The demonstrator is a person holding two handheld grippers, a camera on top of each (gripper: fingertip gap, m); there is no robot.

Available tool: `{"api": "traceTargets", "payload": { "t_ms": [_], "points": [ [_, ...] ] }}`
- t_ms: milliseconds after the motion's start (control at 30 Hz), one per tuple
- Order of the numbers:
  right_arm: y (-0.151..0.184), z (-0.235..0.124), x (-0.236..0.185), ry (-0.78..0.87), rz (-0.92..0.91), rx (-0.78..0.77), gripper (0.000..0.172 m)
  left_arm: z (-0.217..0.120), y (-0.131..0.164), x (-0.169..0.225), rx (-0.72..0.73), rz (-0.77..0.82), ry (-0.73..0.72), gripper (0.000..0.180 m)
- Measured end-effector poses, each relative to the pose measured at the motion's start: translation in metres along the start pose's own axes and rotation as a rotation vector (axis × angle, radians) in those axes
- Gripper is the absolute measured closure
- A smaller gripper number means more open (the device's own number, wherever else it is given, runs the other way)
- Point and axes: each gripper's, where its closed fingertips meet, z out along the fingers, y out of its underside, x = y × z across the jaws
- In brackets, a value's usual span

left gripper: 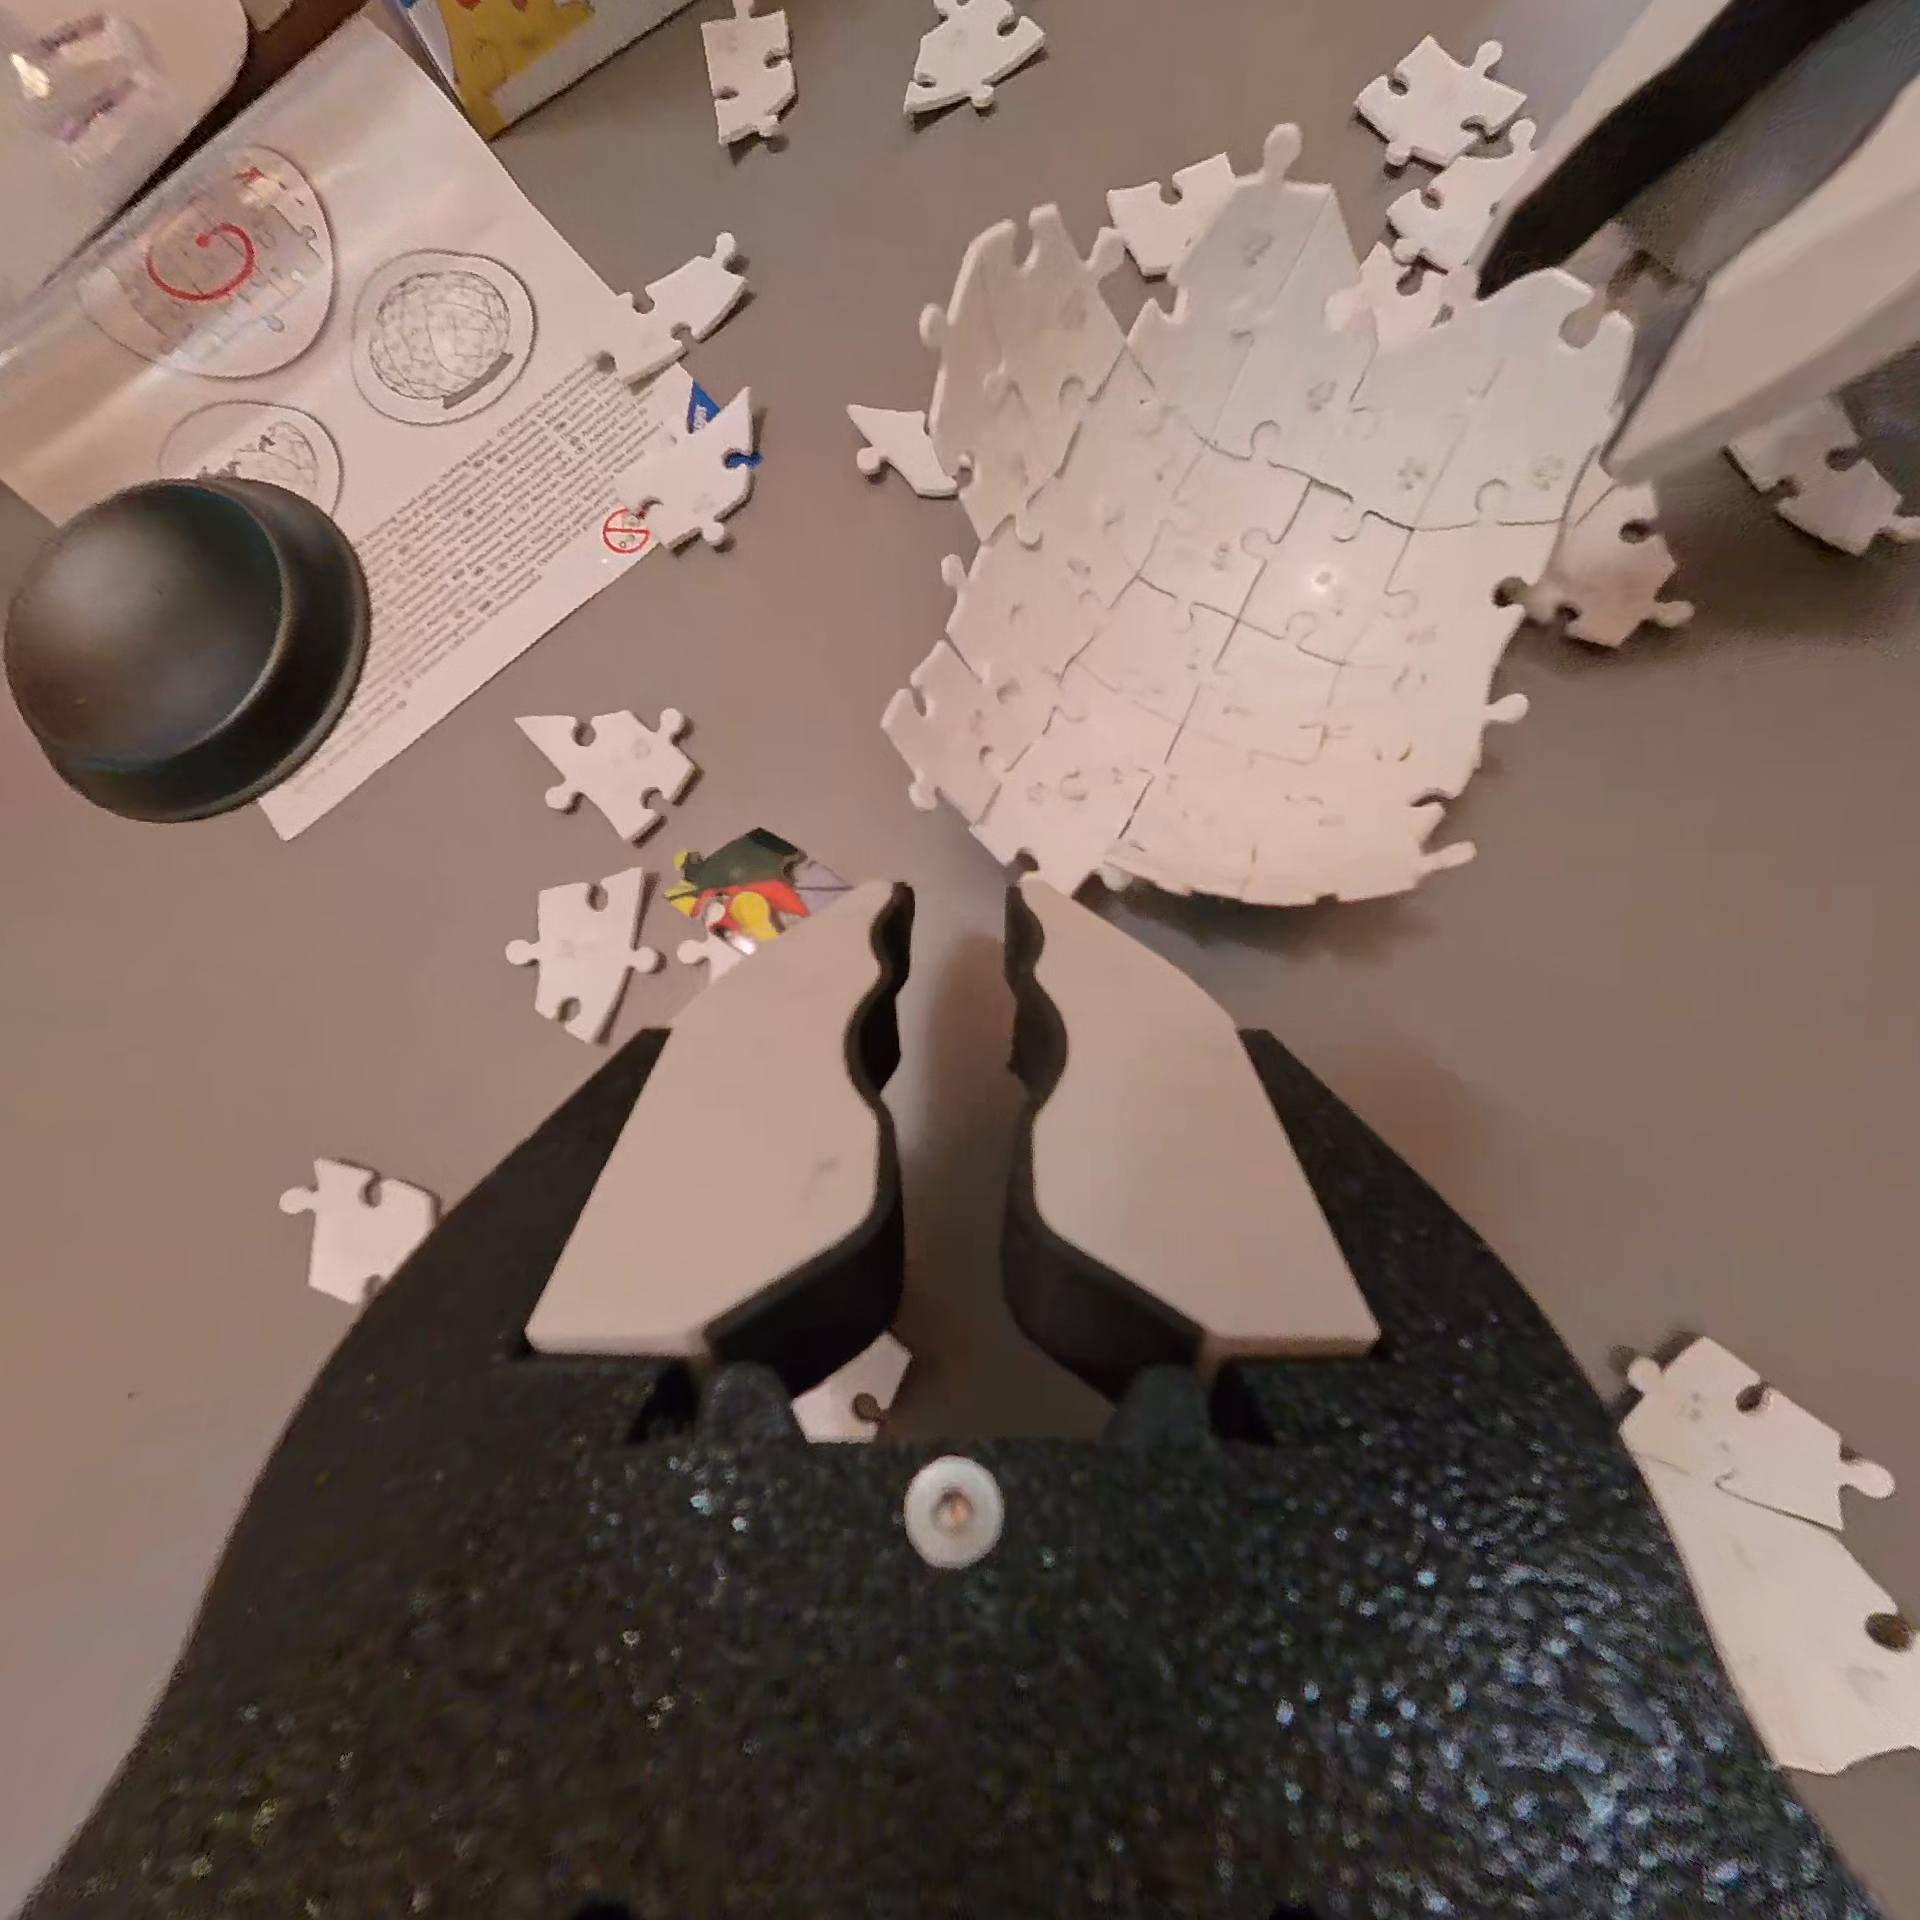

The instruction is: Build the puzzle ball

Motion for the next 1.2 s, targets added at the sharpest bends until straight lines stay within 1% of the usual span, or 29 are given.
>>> {"api": "traceTargets", "payload": {
  "t_ms": [133,200,333,400,433,533,633,700,767,900,1000,1067,1133,1200],
  "points": [
    [0.001,0.002,0.007,0.104,0.041,0.046,0.112,0.003,0.008,0.009,-0.001,-0.021,0.039,0.165],
    [0.002,0.007,0.005,0.105,0.045,0.041,0.115,0.003,0.010,0.016,0.004,-0.015,0.060,0.165],
    [-0.003,0.016,0.010,0.148,0.013,0.020,0.136,0.004,0.012,0.028,0.003,0.004,0.083,0.165],
    [-0.006,0.019,0.012,0.155,-0.013,-0.002,0.154,0.003,0.012,0.033,0.005,0.021,0.088,0.165],
    [-0.008,0.020,0.014,0.170,-0.028,-0.012,0.155,0.001,0.013,0.034,0.005,0.029,0.088,0.165],
    [-0.013,0.022,0.017,0.212,-0.125,-0.060,0.161,-0.008,0.015,0.033,0.008,0.042,0.073,0.165],
    [-0.024,0.024,0.013,0.259,-0.280,-0.098,0.167,-0.021,0.013,0.027,0.026,0.038,0.051,0.166],
    [-0.034,0.027,0.002,0.266,-0.387,-0.097,0.168,-0.028,0.009,0.025,0.053,0.035,0.038,0.172],
    [-0.040,0.031,-0.007,0.309,-0.502,-0.117,0.169,-0.031,0.004,0.026,0.086,0.030,0.040,0.180],
    [-0.046,0.038,-0.021,0.401,-0.717,-0.118,0.168,-0.024,0.008,0.035,0.086,0.054,0.047,0.180],
    [-0.048,0.040,-0.025,0.466,-0.806,-0.122,0.168,-0.013,0.017,0.036,0.052,0.092,0.007,0.180],
    [-0.049,0.040,-0.028,0.484,-0.863,-0.131,0.168,-0.008,0.021,0.032,0.030,0.116,-0.049,0.180],
    [-0.051,0.041,-0.033,0.482,-0.908,-0.133,0.168,-0.006,0.022,0.023,0.023,0.139,-0.118,0.180],
    [-0.054,0.042,-0.036,0.490,-0.932,-0.138,0.168,-0.005,0.018,0.023,0.036,0.151,-0.133,0.180]
  ]
}}
